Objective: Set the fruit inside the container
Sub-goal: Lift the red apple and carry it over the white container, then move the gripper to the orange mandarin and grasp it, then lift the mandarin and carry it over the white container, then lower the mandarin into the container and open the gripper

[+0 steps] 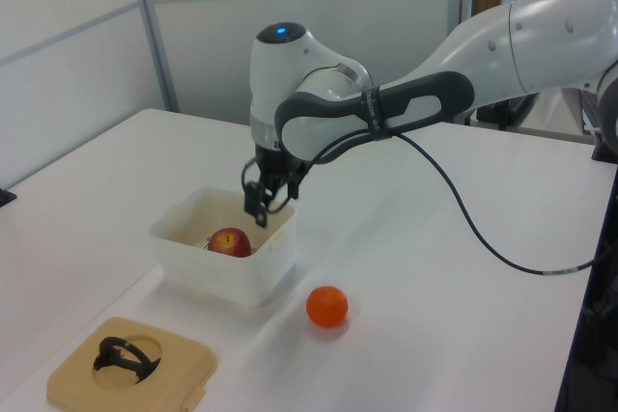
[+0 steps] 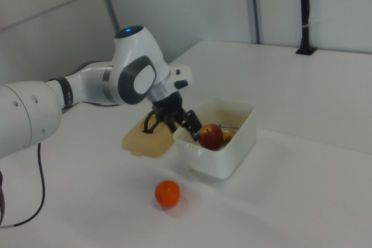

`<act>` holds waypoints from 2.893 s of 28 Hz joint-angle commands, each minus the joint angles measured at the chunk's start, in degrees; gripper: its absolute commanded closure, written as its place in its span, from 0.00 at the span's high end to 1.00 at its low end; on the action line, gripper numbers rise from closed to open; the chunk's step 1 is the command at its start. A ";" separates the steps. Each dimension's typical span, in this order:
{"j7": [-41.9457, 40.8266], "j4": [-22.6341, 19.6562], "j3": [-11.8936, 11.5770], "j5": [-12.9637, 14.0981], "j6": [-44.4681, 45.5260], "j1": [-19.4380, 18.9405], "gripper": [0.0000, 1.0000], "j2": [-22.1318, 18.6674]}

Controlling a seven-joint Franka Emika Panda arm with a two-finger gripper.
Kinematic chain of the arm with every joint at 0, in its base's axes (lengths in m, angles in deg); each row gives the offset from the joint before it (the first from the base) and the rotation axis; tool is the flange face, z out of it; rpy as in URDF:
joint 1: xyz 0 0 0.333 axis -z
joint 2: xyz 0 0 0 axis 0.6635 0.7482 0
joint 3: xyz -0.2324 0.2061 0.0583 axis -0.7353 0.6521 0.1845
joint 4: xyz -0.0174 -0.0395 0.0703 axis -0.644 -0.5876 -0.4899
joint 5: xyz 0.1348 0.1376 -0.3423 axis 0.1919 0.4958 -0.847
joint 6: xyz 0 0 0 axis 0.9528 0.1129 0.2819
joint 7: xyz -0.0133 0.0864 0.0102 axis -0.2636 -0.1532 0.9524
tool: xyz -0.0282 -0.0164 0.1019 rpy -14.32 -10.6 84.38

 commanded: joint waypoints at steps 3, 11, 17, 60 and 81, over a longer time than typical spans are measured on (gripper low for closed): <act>-4.82 -7.85 2.63 -0.60 3.24 -0.64 1.00 -2.65; -8.24 -13.66 3.69 -1.66 2.80 -0.81 1.00 -2.21; -8.68 -16.30 3.69 -4.29 2.45 -0.73 1.00 -1.43; 3.69 3.30 2.20 -4.56 -11.23 2.09 0.39 0.07; 10.12 2.60 1.93 -6.93 -6.27 2.09 1.00 -0.45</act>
